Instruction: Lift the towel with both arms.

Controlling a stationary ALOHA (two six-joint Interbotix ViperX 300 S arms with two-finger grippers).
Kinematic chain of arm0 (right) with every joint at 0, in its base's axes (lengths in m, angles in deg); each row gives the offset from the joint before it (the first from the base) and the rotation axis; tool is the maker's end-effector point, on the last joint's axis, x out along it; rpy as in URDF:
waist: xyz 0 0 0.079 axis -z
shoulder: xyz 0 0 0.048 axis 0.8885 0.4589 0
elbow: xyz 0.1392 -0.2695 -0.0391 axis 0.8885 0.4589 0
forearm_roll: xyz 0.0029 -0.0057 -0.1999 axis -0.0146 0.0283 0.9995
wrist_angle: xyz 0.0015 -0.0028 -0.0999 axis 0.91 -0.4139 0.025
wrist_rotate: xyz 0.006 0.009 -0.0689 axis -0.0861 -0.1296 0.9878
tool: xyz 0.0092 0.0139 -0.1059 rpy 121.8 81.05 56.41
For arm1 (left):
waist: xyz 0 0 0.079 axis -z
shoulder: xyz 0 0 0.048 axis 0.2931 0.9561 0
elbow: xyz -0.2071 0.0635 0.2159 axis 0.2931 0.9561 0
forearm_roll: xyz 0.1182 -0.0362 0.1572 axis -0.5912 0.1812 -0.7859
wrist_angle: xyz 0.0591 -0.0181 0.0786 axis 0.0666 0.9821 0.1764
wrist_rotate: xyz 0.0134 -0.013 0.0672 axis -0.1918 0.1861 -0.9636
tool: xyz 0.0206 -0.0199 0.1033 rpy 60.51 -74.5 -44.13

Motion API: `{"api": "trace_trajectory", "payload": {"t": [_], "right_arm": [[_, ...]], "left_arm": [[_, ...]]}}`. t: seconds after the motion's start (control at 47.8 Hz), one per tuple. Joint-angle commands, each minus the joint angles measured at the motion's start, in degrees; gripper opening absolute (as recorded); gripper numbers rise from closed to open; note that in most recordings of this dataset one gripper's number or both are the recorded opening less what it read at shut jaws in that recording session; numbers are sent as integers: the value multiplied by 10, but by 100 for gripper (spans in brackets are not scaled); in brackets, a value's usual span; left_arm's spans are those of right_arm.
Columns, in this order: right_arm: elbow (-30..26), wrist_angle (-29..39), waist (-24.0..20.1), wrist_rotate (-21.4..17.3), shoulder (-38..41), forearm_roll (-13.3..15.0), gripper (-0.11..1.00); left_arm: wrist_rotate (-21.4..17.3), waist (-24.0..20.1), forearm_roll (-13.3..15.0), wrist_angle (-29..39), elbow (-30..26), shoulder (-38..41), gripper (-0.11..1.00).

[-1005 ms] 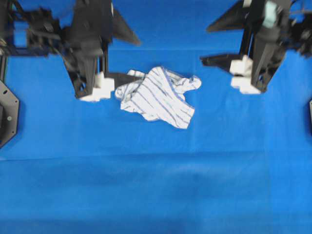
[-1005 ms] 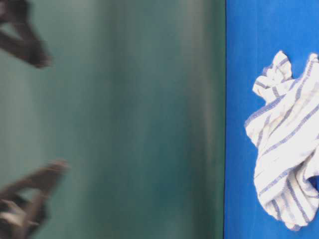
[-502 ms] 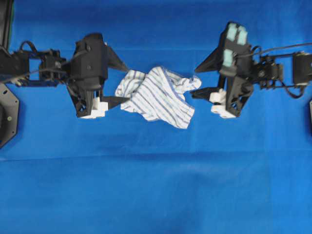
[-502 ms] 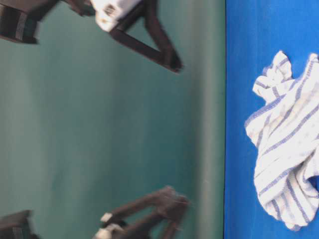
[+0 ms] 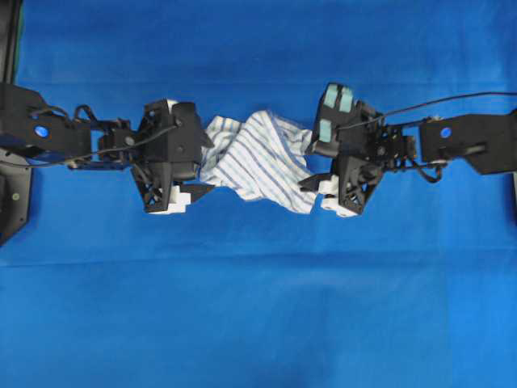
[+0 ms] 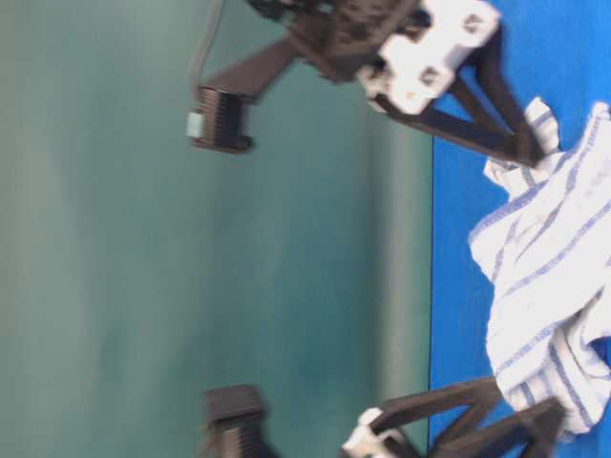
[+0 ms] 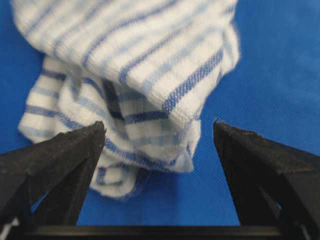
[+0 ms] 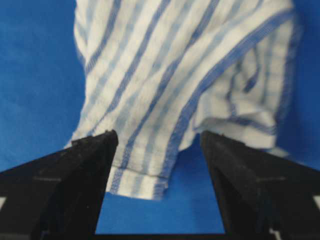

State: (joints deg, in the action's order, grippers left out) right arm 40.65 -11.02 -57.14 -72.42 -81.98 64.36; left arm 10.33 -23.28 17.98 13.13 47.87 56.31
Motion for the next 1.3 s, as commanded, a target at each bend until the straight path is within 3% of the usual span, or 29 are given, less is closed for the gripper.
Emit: {"api": "trace_trajectory", "payload": {"t": [0.0,0.23,0.502,0.607,0.774,0.837,1.13,1.277], "right_arm": [[-14,-16,-8,-1,11,-10,67],[-25,-17,-14,0,58,-25,68],[-28,-16,-14,1,63,-24,67],[-28,-12,-14,4,62,-24,55],[-25,1,-13,5,52,-23,8],[-23,2,-14,5,46,-23,8],[-20,2,-14,0,27,-24,8],[-23,30,-14,-1,-25,-25,8]], "left_arm": [[1,2,2,-22,-9,22,92],[9,2,6,-59,-10,66,92],[15,2,6,-52,-4,67,89],[15,2,6,-37,-4,66,75],[15,2,6,-21,-5,65,25],[14,2,6,-18,-6,65,11],[16,2,6,2,-12,33,9],[46,2,6,59,-25,-31,9]]}}
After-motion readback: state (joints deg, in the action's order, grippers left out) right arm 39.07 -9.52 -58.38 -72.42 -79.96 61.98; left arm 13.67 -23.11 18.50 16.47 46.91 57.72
